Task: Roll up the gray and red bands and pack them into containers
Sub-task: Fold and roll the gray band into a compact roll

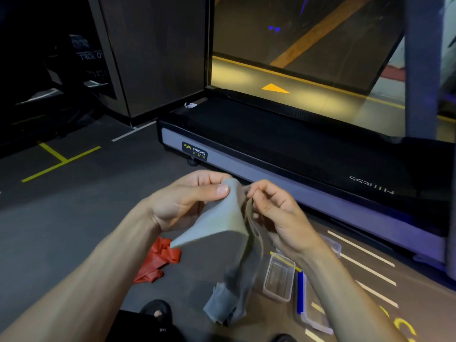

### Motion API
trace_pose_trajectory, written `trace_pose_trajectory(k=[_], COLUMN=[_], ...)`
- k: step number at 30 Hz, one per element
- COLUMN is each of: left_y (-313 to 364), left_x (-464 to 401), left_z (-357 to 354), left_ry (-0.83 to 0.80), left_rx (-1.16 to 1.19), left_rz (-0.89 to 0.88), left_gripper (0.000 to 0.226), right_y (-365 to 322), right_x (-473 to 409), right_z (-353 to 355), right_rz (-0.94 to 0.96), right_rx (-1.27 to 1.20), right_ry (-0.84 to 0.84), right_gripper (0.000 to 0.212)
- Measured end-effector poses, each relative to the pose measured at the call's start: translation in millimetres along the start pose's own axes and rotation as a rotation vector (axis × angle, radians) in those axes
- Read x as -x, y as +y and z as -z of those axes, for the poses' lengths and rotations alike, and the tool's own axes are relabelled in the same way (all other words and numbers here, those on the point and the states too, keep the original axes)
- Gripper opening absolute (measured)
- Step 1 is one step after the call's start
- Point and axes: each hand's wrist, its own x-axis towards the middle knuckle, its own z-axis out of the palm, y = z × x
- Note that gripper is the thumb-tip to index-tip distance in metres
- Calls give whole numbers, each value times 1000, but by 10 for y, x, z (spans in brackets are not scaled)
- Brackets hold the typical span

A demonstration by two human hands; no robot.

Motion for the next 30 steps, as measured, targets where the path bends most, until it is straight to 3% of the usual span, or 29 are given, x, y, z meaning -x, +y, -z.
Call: trace_pose_trajectory(k=[3,5,12,17,24,30], left_y=[-8,-20,-49,-103,-106,-90], left_x=[-27,-31,27,24,-40,-85], left_z=[-2,-10,97,119,129,76], left_ry=[21,35,127,204,598,692], left_rx=[-82,-159,-464,-682,-639,-550], left_rz=[29,80,221,279,121,-14], left_gripper=[13,13,20,30,19,20], right_y=[-40,-60,17,32,-19,20], right_x=[4,1,-54,-70,-49,-68], right_z=[-86,-126,-42,31,87,69], right_rz=[7,15,51,68,168,171], right_rx=[-245,-264,392,686,620,579], right_ry=[-58,-90,-101,-84,146,206], right_gripper=[9,11,7,7,11,11])
